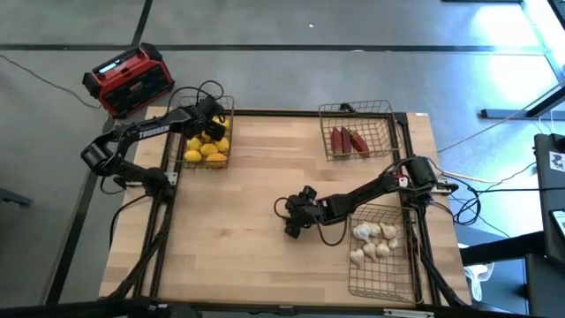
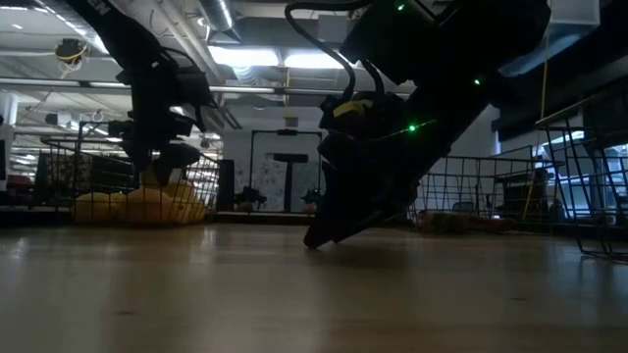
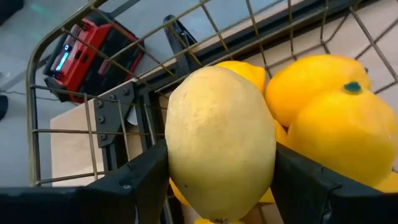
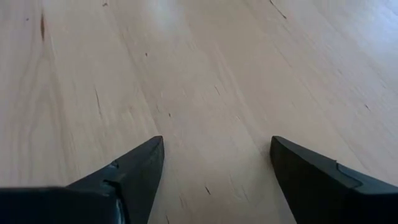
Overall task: Sort produce into baskets
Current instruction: Put the yellow lemon into the top left wire basket, then return to Home Position
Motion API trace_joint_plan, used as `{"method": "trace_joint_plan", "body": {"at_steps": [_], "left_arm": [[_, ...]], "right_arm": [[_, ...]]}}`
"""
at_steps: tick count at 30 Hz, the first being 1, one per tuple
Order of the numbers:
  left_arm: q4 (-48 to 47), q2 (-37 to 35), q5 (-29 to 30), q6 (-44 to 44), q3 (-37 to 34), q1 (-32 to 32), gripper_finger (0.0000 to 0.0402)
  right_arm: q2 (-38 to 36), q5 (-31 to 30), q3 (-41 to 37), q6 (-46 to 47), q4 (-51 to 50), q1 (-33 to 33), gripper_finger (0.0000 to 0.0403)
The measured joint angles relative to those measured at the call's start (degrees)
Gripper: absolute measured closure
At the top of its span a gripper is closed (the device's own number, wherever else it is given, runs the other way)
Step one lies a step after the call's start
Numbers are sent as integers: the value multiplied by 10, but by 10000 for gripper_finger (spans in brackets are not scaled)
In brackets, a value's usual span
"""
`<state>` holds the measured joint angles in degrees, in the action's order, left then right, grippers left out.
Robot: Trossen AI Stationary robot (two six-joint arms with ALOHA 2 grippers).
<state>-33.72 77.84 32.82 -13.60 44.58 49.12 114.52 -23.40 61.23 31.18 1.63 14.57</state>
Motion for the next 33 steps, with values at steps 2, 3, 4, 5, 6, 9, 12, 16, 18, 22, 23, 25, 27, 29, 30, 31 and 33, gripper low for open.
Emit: {"method": "trace_joint_plan", "body": {"at_steps": [2,3,4,5,6,9,12,16,18,22,23,25,27,29,30,31,33], "left_arm": [[-4,0,0,8,0,0,166],[-5,0,0,9,0,0,166],[-5,0,0,9,0,0,166],[-5,0,0,9,0,0,166],[-6,0,0,9,0,0,166],[-6,0,0,7,0,4,165],[-6,0,0,7,0,4,149],[-6,0,-11,8,0,4,105],[-9,0,-17,17,0,4,87],[-16,-2,-18,23,0,1,75],[-18,-5,-18,23,0,0,75],[-17,-15,-17,27,-1,-7,78],[-18,-31,-18,37,-1,-16,80],[-17,-53,-18,44,-1,-27,81],[-17,-65,-18,46,-1,-33,81],[-17,-79,-18,48,-1,-39,81],[-17,-109,-18,51,0,-53,81]], "right_arm": [[0,0,0,0,0,0,111],[0,0,0,0,0,0,111],[0,0,0,0,0,0,111],[0,0,0,0,0,0,111],[0,0,0,0,0,0,111],[0,0,0,0,0,0,111],[0,0,0,0,0,0,111],[0,0,0,0,0,0,111],[5,-1,0,0,7,0,111],[14,-1,1,0,22,0,111],[14,0,1,0,23,0,111],[15,-4,1,0,24,0,111],[15,-6,1,-1,25,0,111],[15,-5,1,-1,25,0,111],[15,-5,1,-1,25,0,111],[15,-5,1,-1,25,0,111],[15,-5,1,-2,26,0,111]]}}
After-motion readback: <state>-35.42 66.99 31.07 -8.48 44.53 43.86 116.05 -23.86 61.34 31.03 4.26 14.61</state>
